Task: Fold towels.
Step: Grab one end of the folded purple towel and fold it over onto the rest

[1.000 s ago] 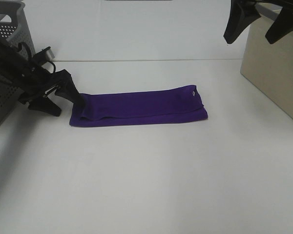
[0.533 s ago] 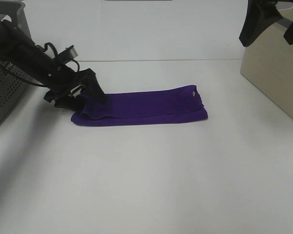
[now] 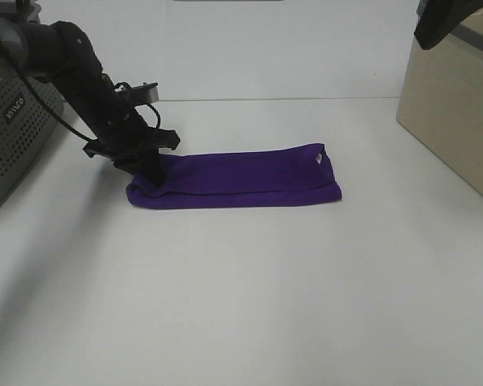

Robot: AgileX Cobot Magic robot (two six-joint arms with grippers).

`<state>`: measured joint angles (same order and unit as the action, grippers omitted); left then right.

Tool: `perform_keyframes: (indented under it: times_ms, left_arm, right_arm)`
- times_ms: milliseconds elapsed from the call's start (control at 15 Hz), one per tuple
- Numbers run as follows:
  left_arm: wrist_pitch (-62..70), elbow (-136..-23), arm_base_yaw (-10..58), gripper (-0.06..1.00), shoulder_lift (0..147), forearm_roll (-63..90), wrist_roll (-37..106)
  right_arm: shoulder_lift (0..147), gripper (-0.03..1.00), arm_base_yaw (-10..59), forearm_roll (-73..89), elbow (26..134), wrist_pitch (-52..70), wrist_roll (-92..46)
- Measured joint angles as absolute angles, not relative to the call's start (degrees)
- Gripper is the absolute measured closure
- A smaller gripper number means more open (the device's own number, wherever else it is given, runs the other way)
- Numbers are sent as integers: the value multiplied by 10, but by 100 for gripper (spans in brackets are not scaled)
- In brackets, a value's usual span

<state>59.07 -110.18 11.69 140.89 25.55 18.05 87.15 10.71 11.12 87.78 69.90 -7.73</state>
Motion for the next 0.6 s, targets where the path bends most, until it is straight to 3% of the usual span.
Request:
perform_keyframes:
  times_ms: [333, 600]
  left_arm:
    - [645, -1146, 122, 92, 1350, 235, 170]
    - [613, -1188, 184, 92, 1349, 286, 170]
  right_arm:
    - [855, 6, 107, 116, 878, 699, -77]
    - [846, 6, 107, 131, 878, 699, -77]
